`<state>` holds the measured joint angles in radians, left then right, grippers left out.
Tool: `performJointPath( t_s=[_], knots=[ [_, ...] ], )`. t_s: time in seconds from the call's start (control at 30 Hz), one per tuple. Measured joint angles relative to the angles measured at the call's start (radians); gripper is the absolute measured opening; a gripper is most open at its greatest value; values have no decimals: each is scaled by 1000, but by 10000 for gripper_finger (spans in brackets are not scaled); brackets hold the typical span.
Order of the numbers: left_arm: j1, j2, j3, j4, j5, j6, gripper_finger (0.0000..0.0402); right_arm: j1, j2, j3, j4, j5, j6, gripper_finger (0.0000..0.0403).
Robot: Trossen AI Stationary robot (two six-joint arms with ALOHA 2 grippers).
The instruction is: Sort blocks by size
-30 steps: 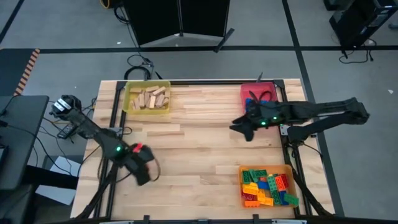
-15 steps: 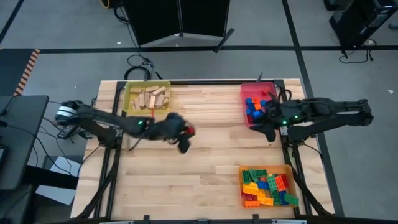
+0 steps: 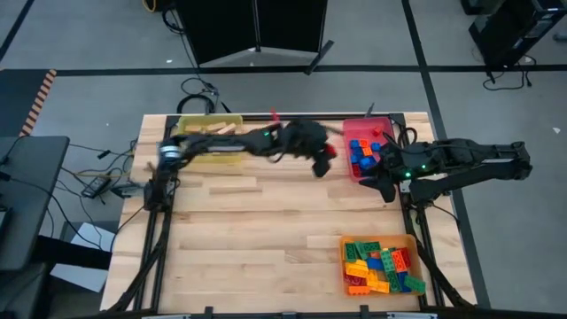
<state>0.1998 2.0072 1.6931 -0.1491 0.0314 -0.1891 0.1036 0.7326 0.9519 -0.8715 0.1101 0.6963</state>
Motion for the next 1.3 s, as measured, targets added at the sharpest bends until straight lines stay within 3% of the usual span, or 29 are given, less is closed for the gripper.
performJointPath(
  t_s=[0.17,0.3,0.4,0.5,0.6,1.07,1.3],
  knots=[
    [78,246,298,13,78,46,153,0,0,0,0,24,30,215],
    [123,440,530,68,174,54,163,0,0,0,0,106,37,215],
    [143,562,666,104,186,49,166,-4,0,0,1,188,52,216],
    [157,574,584,289,155,-52,167,-13,0,0,3,258,71,216],
    [164,574,529,358,104,-136,167,-25,0,0,11,287,79,215],
    [153,570,517,437,73,-130,169,-75,2,0,-1,353,140,217],
    [153,570,517,436,110,-130,169,-101,25,-1,-162,414,191,213]
  ],
)
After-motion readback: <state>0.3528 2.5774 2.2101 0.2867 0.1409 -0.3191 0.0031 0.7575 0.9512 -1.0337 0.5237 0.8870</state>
